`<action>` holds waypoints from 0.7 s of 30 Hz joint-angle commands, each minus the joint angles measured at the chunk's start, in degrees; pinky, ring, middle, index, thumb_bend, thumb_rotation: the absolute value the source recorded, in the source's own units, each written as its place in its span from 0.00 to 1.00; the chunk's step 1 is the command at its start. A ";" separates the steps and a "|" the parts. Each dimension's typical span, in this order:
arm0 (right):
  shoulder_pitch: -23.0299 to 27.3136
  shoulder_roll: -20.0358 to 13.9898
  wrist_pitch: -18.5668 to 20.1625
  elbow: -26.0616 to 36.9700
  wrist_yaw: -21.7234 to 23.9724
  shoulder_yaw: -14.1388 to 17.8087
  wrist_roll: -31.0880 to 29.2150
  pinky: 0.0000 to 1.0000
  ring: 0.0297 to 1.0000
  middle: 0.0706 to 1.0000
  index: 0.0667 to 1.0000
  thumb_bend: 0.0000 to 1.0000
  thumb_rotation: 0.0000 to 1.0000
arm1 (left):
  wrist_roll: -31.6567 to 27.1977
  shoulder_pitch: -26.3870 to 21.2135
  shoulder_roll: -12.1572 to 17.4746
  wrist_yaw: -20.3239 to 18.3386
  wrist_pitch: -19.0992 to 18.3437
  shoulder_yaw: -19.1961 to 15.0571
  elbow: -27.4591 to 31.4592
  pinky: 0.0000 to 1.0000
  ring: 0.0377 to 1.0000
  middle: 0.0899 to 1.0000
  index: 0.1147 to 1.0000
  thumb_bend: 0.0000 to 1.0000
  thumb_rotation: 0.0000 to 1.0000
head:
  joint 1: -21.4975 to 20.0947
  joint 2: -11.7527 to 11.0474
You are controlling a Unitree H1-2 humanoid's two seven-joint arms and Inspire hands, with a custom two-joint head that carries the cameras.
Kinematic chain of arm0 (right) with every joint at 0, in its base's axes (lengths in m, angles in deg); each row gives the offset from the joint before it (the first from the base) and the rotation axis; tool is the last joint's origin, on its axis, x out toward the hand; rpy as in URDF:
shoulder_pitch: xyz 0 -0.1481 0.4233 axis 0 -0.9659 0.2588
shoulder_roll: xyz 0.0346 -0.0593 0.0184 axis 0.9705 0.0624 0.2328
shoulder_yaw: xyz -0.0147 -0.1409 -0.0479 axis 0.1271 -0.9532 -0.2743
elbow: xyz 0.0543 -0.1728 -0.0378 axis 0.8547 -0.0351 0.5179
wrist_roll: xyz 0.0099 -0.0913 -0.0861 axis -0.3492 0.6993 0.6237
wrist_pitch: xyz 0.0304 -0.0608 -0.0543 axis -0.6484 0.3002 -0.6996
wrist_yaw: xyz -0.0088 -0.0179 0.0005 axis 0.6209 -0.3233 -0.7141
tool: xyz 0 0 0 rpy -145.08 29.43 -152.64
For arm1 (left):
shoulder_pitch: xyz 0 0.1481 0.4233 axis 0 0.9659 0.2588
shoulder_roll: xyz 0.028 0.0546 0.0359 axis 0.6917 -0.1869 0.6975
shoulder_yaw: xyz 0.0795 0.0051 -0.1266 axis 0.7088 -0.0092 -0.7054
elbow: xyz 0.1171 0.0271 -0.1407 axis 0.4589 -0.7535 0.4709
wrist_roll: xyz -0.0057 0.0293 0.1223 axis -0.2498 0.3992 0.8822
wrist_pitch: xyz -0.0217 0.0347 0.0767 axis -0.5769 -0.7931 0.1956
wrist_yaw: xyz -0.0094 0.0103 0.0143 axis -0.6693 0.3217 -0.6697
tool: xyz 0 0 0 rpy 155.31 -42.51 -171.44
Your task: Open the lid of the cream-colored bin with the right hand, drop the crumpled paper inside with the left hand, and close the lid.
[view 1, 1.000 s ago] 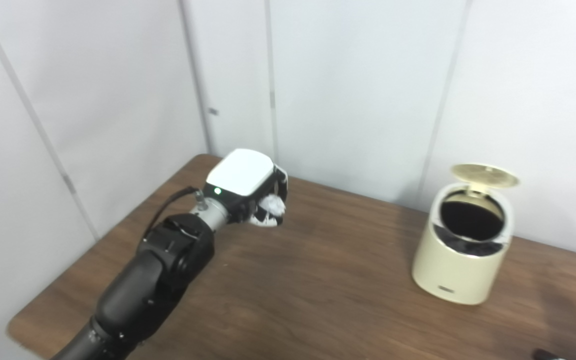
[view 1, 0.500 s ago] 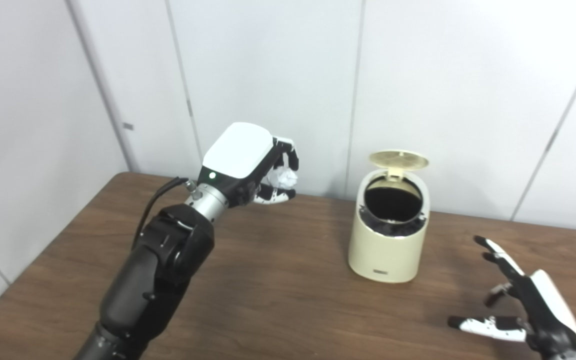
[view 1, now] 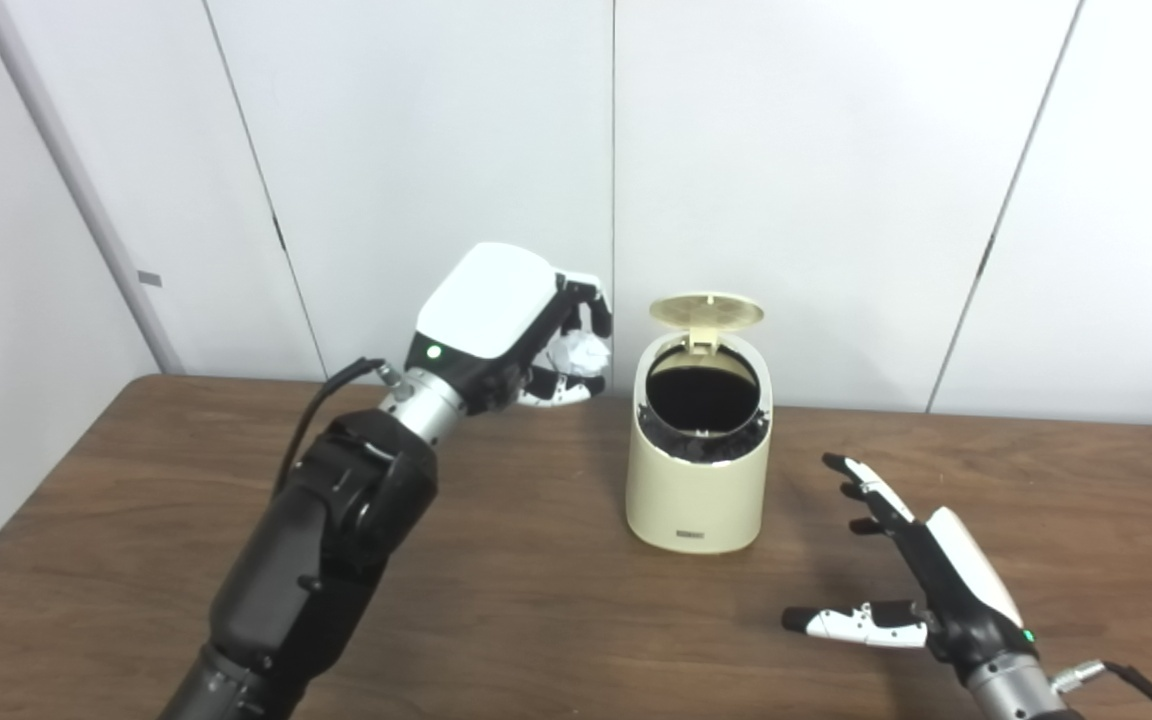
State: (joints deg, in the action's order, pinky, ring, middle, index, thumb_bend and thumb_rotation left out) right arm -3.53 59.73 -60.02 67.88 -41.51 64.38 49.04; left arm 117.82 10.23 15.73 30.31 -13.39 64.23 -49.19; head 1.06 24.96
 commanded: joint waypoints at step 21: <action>1.29 0.54 -0.62 2.09 -1.94 0.48 0.25 0.78 0.91 0.96 0.92 0.81 0.29 | -1.74 -8.43 -5.52 5.19 4.99 4.88 -8.62 0.24 0.31 0.40 0.48 0.49 0.00 | -2.62 -0.22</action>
State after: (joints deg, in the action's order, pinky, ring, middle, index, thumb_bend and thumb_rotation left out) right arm -3.60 60.20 -60.05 67.70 -42.49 64.40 49.35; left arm 116.50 5.64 10.58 33.43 -9.13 69.37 -58.21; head -1.49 24.70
